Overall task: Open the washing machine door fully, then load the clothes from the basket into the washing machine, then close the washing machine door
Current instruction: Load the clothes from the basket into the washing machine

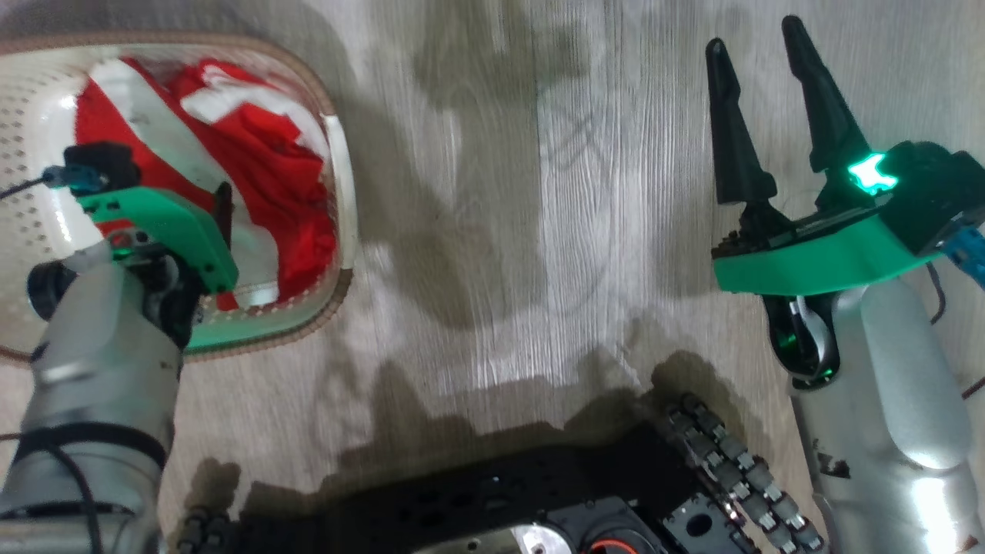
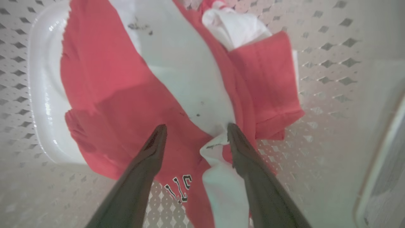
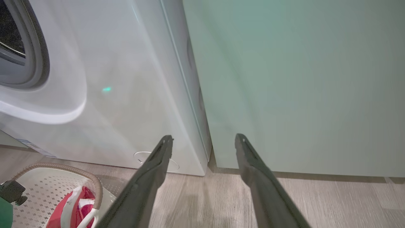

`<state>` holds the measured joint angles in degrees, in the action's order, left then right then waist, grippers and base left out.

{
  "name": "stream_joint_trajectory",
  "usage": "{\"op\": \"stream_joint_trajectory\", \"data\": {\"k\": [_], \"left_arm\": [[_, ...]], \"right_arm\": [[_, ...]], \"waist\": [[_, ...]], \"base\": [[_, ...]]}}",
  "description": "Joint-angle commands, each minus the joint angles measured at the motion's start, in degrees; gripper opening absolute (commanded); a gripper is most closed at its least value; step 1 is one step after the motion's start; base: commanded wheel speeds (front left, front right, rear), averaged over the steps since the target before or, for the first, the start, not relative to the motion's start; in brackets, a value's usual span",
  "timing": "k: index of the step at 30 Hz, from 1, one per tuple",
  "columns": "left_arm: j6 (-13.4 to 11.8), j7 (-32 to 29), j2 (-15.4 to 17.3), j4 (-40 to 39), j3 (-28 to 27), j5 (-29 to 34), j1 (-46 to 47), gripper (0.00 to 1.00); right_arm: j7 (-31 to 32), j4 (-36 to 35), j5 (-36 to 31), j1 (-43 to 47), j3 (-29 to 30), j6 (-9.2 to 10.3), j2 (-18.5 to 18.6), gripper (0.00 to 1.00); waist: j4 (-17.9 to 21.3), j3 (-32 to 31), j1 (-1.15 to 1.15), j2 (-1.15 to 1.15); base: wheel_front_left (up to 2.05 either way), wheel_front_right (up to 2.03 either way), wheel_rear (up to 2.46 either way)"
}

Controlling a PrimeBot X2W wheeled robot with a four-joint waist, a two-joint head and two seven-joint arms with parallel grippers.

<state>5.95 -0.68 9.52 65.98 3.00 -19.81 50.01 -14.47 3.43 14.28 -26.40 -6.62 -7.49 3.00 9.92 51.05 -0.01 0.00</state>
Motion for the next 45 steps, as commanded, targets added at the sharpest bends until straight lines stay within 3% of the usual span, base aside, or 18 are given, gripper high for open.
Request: {"op": "stream_joint_trajectory", "data": {"k": [1, 11, 12, 13, 14, 15, 16, 24, 35, 45], "left_arm": [[0.21, 0.18, 2.45, 0.50, -1.55, -0.45, -0.68, 1.00], [0.36, -1.23, 4.94, 5.66, -1.58, -1.54, 3.51, 1.00], [0.36, -1.48, 5.22, 5.90, -1.41, -1.45, 3.69, 0.88], [0.39, -1.62, 5.44, 6.10, -1.38, -1.54, 3.82, 0.54], [0.43, -1.70, 5.69, 6.27, -1.36, -1.64, 3.91, 0.13], [0.43, -1.70, 5.69, 6.27, -1.36, -1.64, 3.91, 0.13], [0.44, -1.64, 6.01, 6.40, -1.23, -1.59, 3.94, 0.00], [-0.20, 1.12, 5.97, 7.06, -1.11, -2.19, 2.80, 0.00], [1.10, 13.89, 4.59, 3.68, 0.95, -1.97, -2.48, 0.00], [0.27, 15.64, 2.92, -11.57, 1.56, -0.42, -8.94, 0.00]], "right_arm": [[-0.51, -2.01, 0.52, 1.41, -1.34, 0.00, -0.13, 1.00], [-0.52, -3.48, 1.19, 0.63, -1.80, 0.00, -0.13, 1.00], [-0.52, -3.51, 1.23, 0.65, -1.88, 0.00, -0.13, 1.00], [-0.52, -3.53, 1.29, 0.65, -2.01, 0.00, -0.13, 1.00], [-0.52, -3.51, 1.38, 0.65, -2.14, 0.00, -0.13, 1.00], [-0.52, -3.51, 1.38, 0.65, -2.14, 0.00, -0.13, 1.00], [-0.52, -3.48, 1.48, 0.67, -2.26, 0.00, -0.13, 1.00], [-0.52, -2.82, 1.84, 1.40, -1.37, 0.00, -0.13, 1.00], [-0.52, -0.31, 0.03, 3.47, -0.41, 0.00, -0.13, 1.00], [-0.52, 1.34, -2.44, 7.78, 2.48, 0.00, -0.13, 1.00]], "waist": [[0.88, 2.16, 0.01, 0.00], [2.49, 6.22, 0.01, 0.00], [2.61, 6.32, 0.01, 0.00], [2.75, 6.37, 0.01, 0.00], [2.90, 6.35, 0.01, 0.00], [2.90, 6.35, 0.01, 0.00], [3.05, 6.25, 0.01, 0.00], [2.15, 2.93, 0.01, 0.00], [-1.88, -8.81, 0.01, 0.00], [-6.09, -19.64, 0.01, 0.00]], "base": [[0.00, 0.00, 0.00], [0.00, 0.00, 0.00], [0.00, 0.00, 0.00], [0.00, 0.00, 0.00], [0.00, 0.00, 0.00], [0.00, 0.00, 0.00], [0.00, 0.00, 0.00], [0.00, 0.00, 0.00], [0.00, 0.00, 0.00], [0.00, 0.00, 0.00]]}}
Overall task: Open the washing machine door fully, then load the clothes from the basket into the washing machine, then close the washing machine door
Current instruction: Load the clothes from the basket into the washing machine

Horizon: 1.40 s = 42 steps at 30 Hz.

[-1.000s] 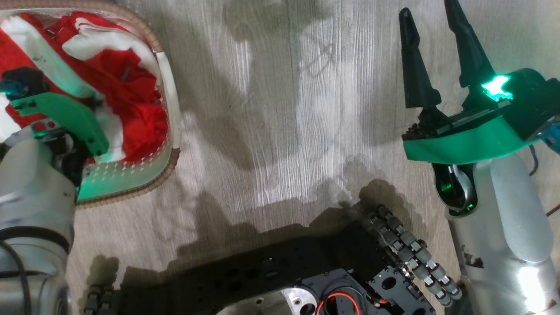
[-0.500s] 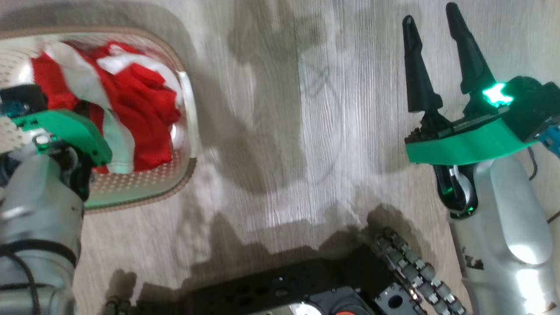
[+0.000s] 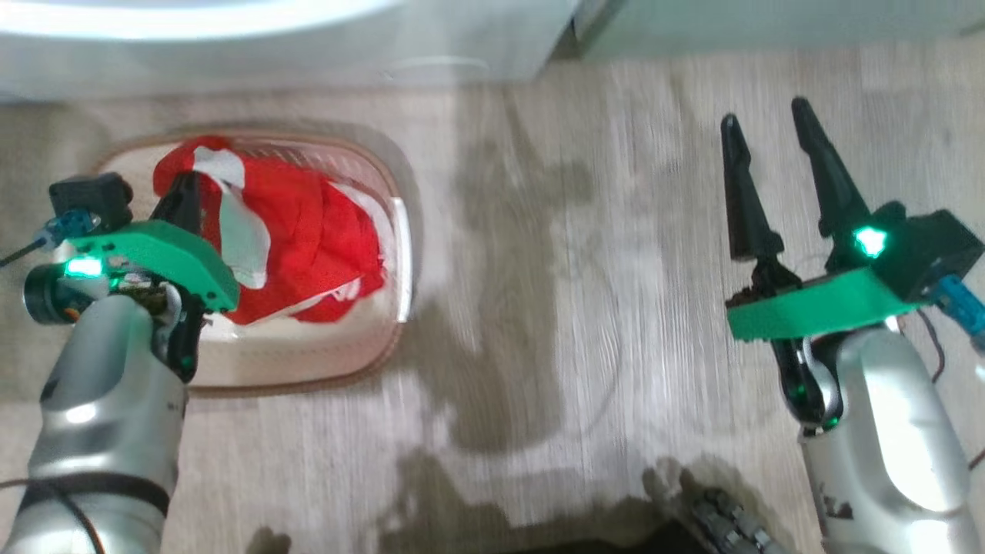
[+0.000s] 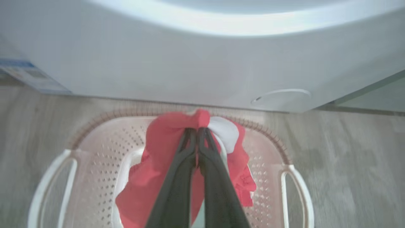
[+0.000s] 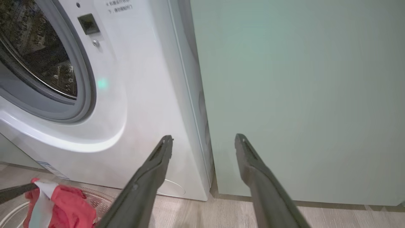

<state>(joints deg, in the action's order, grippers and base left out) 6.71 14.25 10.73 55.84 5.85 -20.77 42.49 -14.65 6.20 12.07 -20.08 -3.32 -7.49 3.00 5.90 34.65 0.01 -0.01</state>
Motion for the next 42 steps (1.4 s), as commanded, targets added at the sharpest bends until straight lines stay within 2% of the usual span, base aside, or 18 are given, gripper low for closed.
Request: {"op": "stream_joint_trajectory", "data": {"k": [1, 13, 14, 24, 31, 42], "left_arm": [[-0.88, 0.72, 1.67, -3.99, -1.47, 0.77, -2.44, 0.00], [-5.80, 0.42, 0.84, -34.45, -1.71, 3.16, -16.45, 0.00], [-5.80, 0.42, 0.84, -34.45, -1.71, 3.16, -16.45, 0.00], [-10.24, -3.42, 1.06, -55.44, -0.82, 4.90, -30.06, 0.00], [-12.09, -6.28, 0.92, -62.90, 0.56, 5.75, -37.43, 0.00], [-12.89, -8.39, 1.40, -66.44, 1.71, 5.92, -42.03, 0.00]], "right_arm": [[-0.35, -1.32, -0.42, 1.89, -0.62, 0.00, -0.13, 1.00], [0.01, 0.02, -0.93, 5.72, -0.17, 0.00, -0.13, 1.00], [0.01, 0.02, -0.93, 5.72, -0.17, 0.00, -0.13, 1.00], [1.59, 0.21, -0.86, 10.00, 0.72, 0.00, -0.13, 1.00], [3.64, -1.77, -1.43, 13.80, 2.08, 0.00, -0.13, 1.00], [6.48, -5.87, -1.99, 18.23, 2.67, 0.00, -0.13, 1.00]], "waist": [[-2.32, -4.04, -0.01, 0.01], [-3.51, -14.40, -0.01, 0.01], [-3.51, -14.40, -0.01, 0.01], [-3.20, -22.02, -0.01, 0.01], [-3.33, -26.30, -0.01, 0.01], [-2.92, -29.97, -0.01, 0.01]], "base": [[0.00, 0.00, 0.00], [0.00, 0.00, 0.00], [0.00, 0.00, 0.00], [0.00, 0.00, 0.00], [0.00, 0.00, 0.00], [0.00, 0.00, 0.00]]}}
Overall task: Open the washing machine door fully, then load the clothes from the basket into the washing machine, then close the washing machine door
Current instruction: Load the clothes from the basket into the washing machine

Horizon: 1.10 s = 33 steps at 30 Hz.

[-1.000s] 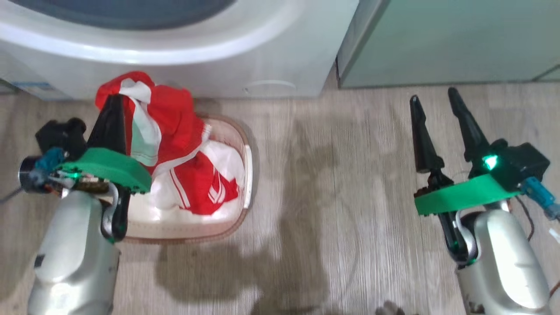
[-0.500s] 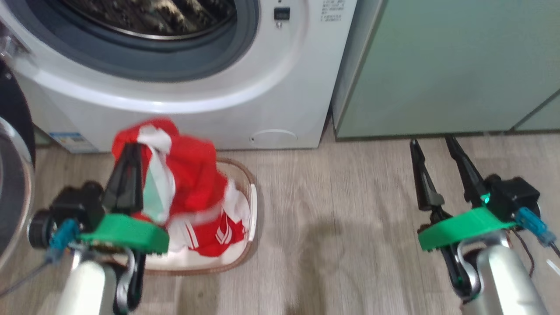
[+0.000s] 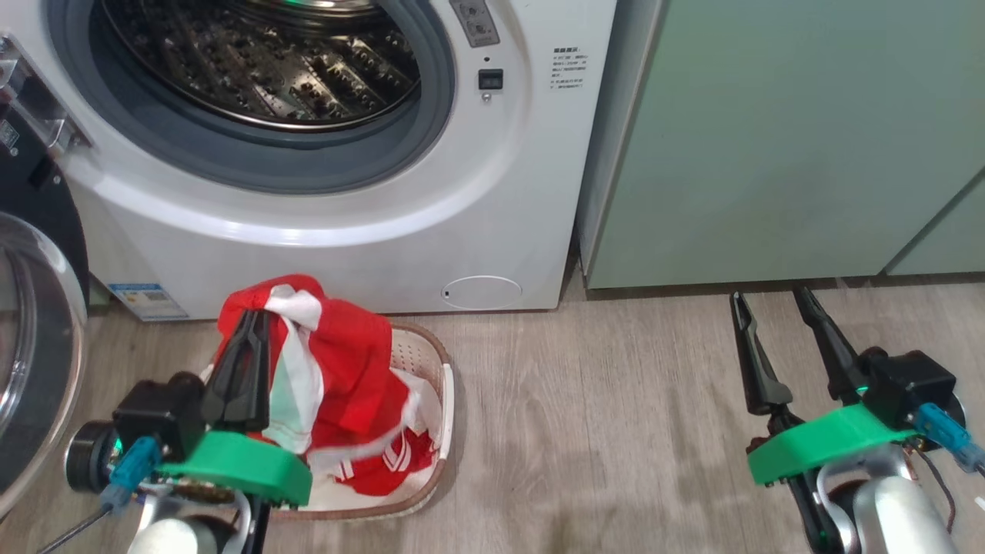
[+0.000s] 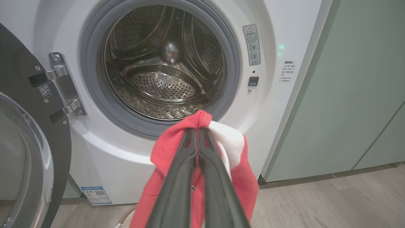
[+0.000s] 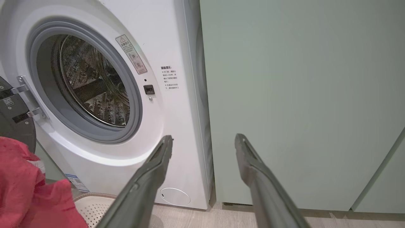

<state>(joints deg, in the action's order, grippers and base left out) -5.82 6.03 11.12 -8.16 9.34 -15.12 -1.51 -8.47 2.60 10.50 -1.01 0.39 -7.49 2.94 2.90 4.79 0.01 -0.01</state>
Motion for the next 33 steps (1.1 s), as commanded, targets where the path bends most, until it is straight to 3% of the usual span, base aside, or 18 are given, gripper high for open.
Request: {"op": "stream_joint_trajectory", "data": {"k": [1, 26, 33], "left_arm": [[-0.39, -0.25, 1.05, -2.48, -1.71, 0.28, 1.87, 0.00], [-1.75, -0.47, 1.61, -1.36, -1.85, -0.26, 2.36, 0.00], [-1.73, -0.63, 1.32, 0.27, -2.31, -1.47, 5.33, 0.00]], "right_arm": [[0.43, -2.52, -0.41, -0.66, -1.06, 0.00, -0.06, 1.00], [0.49, -2.85, 0.23, -0.57, -1.35, 0.00, -0.06, 1.00], [0.15, -3.92, 0.61, -1.53, -1.51, 0.00, -0.06, 1.00]], "waist": [[0.13, -0.24, -0.01, 0.01], [0.29, 0.17, -0.01, 0.01], [0.23, 3.17, -0.01, 0.01]], "base": [[0.00, 0.00, 0.00], [0.00, 0.00, 0.00], [0.00, 0.00, 0.00]]}}
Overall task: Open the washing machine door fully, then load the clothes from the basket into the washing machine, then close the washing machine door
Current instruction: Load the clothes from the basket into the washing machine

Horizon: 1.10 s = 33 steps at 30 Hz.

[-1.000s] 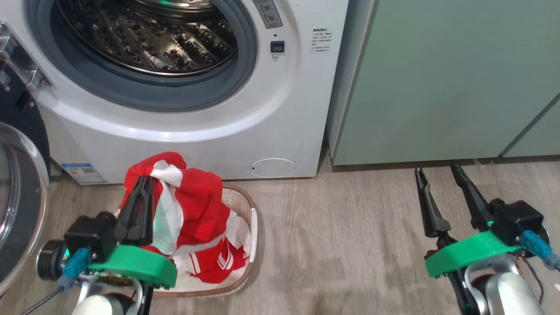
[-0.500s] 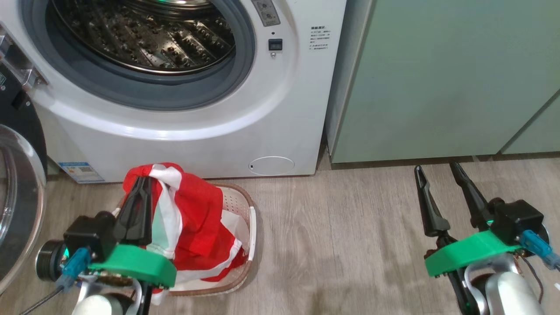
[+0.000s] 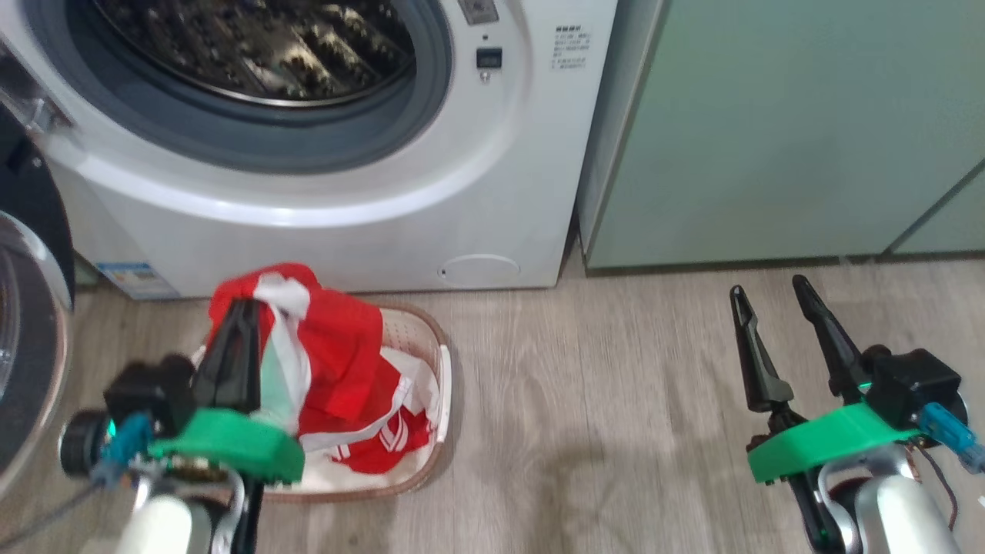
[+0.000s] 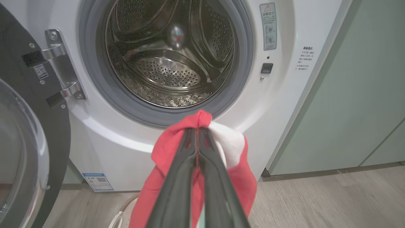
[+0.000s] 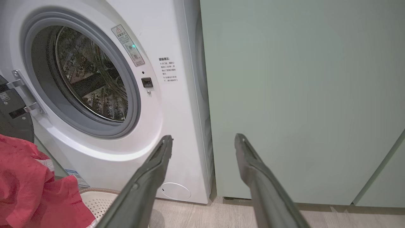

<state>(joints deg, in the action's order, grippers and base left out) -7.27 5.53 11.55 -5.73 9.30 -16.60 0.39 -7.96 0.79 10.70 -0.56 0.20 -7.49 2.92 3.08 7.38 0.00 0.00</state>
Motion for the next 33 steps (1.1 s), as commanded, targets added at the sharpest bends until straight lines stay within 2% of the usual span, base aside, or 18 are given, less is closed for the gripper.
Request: {"op": "stream_joint_trajectory", "data": {"k": [1, 10, 18, 26, 33], "left_arm": [[-0.13, -0.25, 0.82, -1.14, -2.30, -0.25, 5.47, 0.00], [1.69, -1.11, 2.15, 10.03, -4.99, -3.27, 21.39, 0.00], [4.09, -3.86, 5.70, 24.37, -7.56, -6.02, 39.06, 0.00], [6.73, -11.84, 10.85, 36.28, -7.52, -7.05, 54.02, 0.00], [8.75, -18.24, 15.10, 41.59, -7.07, -7.36, 62.95, 0.00]], "right_arm": [[-0.53, -2.52, 0.56, -2.40, -1.55, 0.00, -0.04, 1.00], [-2.01, -3.40, 1.31, -6.05, -3.40, 0.00, -0.04, 1.00], [-4.70, -1.82, 3.06, -10.45, -6.25, 0.00, -0.04, 1.00], [-6.64, 0.35, 5.88, -14.16, -9.34, 0.00, -0.04, 1.00], [-7.00, 0.53, 8.44, -16.32, -11.18, 0.00, -0.04, 1.00]], "waist": [[0.19, 2.05, 0.00, 0.00], [3.11, 11.82, 0.00, 0.00], [7.74, 20.13, 0.00, 0.00], [12.52, 25.85, 0.00, 0.00], [15.39, 29.72, 0.00, 0.00]], "base": [[0.00, 0.00, 0.00], [0.00, 0.00, 0.00], [0.00, 0.00, 0.00], [0.00, 0.00, 0.00], [0.00, 0.00, 0.00]]}}
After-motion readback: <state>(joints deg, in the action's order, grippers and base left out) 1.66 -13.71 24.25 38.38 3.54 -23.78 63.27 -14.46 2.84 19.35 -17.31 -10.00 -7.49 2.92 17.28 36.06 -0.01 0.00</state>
